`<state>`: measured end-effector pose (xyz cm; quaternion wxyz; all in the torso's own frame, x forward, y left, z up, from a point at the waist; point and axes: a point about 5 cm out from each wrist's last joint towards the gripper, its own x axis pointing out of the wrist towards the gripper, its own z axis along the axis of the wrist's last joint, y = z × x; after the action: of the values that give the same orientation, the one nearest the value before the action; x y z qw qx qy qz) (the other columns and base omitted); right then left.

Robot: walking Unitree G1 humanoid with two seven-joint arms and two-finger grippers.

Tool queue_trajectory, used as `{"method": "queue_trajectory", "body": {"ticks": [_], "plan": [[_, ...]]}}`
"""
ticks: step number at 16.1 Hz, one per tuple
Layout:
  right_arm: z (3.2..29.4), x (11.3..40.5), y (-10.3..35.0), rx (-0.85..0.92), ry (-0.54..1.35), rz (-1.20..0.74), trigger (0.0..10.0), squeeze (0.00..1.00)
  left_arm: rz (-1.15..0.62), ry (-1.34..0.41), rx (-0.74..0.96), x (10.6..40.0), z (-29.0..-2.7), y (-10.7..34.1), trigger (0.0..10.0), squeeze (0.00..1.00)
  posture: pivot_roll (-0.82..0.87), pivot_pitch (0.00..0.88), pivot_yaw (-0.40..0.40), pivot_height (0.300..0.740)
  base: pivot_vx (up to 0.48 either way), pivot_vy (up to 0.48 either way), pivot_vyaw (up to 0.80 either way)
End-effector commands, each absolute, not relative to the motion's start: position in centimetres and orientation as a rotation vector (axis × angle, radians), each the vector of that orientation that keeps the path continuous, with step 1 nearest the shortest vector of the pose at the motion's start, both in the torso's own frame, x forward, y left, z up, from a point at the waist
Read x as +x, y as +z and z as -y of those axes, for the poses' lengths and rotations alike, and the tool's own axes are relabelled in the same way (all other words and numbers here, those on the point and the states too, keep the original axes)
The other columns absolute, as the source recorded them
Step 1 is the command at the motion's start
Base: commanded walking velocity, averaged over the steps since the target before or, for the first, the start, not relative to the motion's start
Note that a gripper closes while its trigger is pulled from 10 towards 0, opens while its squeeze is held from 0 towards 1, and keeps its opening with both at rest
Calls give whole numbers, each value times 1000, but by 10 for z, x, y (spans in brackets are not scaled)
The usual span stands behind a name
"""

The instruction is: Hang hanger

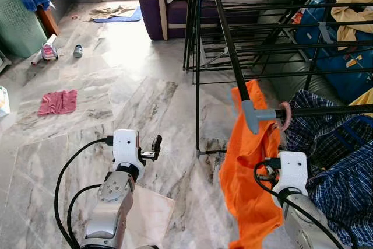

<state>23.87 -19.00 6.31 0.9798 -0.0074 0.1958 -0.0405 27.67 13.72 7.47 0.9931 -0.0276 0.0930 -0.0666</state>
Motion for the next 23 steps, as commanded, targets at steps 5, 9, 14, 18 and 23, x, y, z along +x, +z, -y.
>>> {"method": "queue_trajectory", "body": {"ticks": [5,9,14,18,23], "plan": [[200,248,93,-16,-155,-189,0,0,-150,-148,-47,275,-139,78,10000,0,-40,97,8,740,0,0,0],[199,246,100,-12,-131,-128,10000,0,-130,-154,-14,261,-148,79,10000,0,-31,83,5,740,0,0,0],[194,234,97,38,-72,-117,10000,0,-139,-160,19,251,-160,77,10000,0,-23,68,-1,740,0,0,0],[197,236,97,36,-77,-110,10000,0,-146,-201,33,251,-157,76,10000,0,-26,65,-5,740,0,0,0],[200,238,99,38,-75,-96,10000,0,-167,-403,177,231,-171,74,10000,0,-3,63,-17,740,0,0,0]]}}
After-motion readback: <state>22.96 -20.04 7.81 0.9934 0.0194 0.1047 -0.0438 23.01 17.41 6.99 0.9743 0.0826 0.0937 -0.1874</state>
